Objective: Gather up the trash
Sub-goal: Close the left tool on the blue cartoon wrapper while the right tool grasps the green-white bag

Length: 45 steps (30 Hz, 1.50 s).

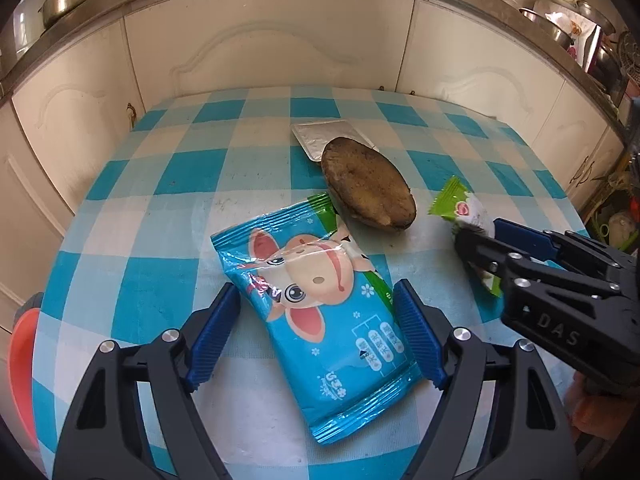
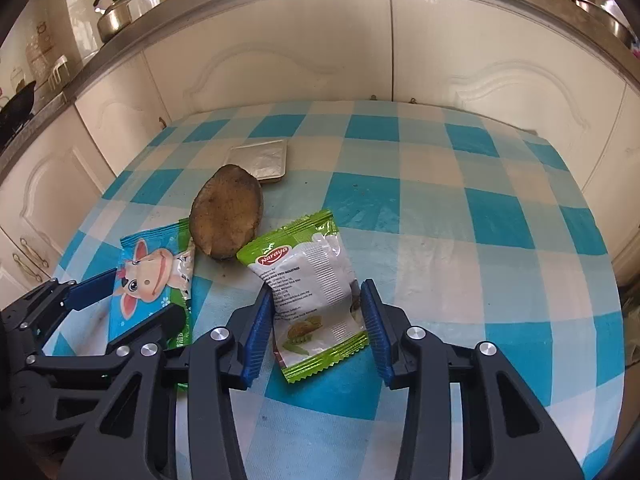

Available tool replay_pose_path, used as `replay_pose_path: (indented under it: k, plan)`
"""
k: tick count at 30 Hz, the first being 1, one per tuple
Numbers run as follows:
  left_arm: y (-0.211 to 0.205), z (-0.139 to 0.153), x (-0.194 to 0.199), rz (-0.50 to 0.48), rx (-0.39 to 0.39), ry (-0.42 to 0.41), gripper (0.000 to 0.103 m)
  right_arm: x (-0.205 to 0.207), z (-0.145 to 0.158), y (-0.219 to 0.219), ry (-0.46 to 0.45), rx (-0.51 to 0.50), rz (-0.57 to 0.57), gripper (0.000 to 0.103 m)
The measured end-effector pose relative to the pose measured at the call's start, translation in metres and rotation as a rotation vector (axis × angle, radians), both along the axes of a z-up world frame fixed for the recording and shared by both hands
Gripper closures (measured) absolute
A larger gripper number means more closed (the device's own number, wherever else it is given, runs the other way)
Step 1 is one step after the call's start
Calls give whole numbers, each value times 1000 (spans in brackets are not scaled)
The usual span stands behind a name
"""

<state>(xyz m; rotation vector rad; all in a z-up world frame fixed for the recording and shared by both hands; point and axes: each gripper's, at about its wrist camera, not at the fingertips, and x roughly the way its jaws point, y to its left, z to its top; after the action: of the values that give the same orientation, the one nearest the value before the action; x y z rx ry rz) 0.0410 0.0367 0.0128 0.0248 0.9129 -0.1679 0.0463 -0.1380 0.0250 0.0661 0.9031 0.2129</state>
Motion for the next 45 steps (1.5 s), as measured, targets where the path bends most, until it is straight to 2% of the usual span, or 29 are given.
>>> replay_pose_path:
  k: [3, 5, 11, 34, 35, 37, 40, 42, 43, 44, 45]
  plan:
    - [-2, 0, 1, -1, 8, -1, 28, -5, 0, -3, 1, 25, -9, 61]
    - [-2, 0, 1, -6, 6, -5, 34, -8, 2, -5, -2, 39, -15, 63]
    - [1, 1, 0, -16, -11, -4, 40, -19, 4, -12, 1, 96, -44, 64]
    - [37, 13, -24, -39, -128, -1, 56, -56, 15, -5, -27, 147, -42, 64]
    - [39, 13, -25, -39, -129, -3, 61, -57, 16, -4, -28, 148, -41, 64]
    - [45, 14, -26, -30, -122, 1, 85, -57, 17, -2, -29, 143, -40, 64]
    - [52, 15, -27, -29, -139, 13, 85, -59, 18, 0, -31, 142, -40, 64]
    - [54, 15, -30, -41, -144, 20, 79, -61, 19, 1, -34, 137, -41, 64]
    - [54, 15, -30, -49, -154, 32, 70, -63, 19, 1, -36, 136, -42, 64]
    - [53, 15, -31, -45, -156, 37, 53, -64, 19, 1, -38, 135, -47, 64]
    - [51, 14, -31, -45, -154, 37, 45, -65, 19, 0, -38, 137, -50, 64]
